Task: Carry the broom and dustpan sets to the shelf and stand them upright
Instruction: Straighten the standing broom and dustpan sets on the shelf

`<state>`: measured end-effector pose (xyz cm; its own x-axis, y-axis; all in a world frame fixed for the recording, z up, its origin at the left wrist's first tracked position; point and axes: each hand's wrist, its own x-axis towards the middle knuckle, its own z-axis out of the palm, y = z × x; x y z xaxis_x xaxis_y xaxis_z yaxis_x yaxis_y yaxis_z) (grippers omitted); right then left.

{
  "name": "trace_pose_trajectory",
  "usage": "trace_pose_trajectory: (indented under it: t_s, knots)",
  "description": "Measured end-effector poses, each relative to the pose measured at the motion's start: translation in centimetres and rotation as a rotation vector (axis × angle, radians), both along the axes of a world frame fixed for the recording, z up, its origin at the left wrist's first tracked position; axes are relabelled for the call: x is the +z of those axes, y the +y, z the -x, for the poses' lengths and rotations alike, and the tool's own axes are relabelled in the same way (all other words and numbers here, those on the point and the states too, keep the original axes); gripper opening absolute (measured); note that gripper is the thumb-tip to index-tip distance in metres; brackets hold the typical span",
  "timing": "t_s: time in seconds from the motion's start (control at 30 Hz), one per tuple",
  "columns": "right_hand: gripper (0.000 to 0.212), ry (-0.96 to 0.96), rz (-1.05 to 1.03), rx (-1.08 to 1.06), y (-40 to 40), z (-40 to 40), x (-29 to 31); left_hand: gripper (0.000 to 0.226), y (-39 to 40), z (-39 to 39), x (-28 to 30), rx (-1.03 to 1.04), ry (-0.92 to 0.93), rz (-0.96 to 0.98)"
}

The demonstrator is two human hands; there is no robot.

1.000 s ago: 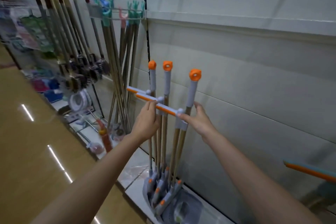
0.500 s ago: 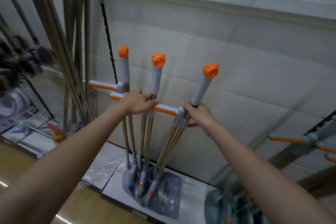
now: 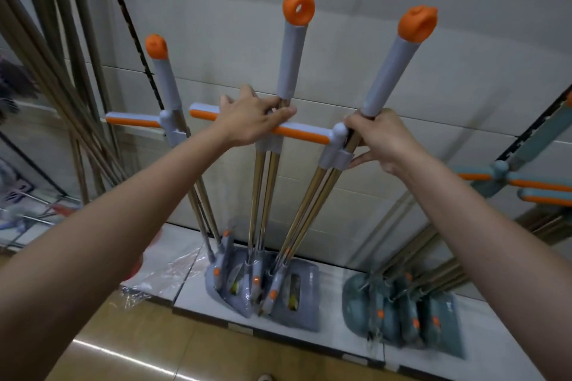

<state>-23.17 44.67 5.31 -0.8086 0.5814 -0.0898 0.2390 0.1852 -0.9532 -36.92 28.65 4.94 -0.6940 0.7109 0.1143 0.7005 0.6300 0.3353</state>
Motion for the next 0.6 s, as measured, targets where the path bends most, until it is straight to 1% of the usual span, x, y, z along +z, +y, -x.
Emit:
trace_pose_trajectory:
  t_s: [0.07,0.13,0.27,0.37,0.5,0.6]
  knots:
    - [0.011,-0.021,-0.020,-0.023,0.6,-0.6,-0.5,0.035,0.6,-0.4,-0.4,-0.014,-0.053,0.035]
    - [0.006,-0.055,-0.033,-0.052,1.2,-1.4,-1.4,0.042,0.8,-0.6,-1.4,-0.015,-0.099,0.059]
    - [0.009,-0.113,-0.034,-0.117,2.8,-3.1,-3.0,0.043,0.8,-0.8,-4.3,0.012,-0.171,0.062]
    - [0.010,-0.117,-0.009,-0.147,3.7,-4.0,-3.6,0.044,1.4,-1.5,-5.2,0.004,-0.161,0.047]
    - [0.011,-0.144,-0.032,-0.111,3.4,-3.7,-3.9,0.043,1.7,-1.4,-4.9,0.005,-0.159,0.056]
    - [0.009,-0.129,-0.047,-0.094,3.3,-3.0,-3.6,0.035,1.5,-0.8,-4.5,0.005,-0.151,0.048]
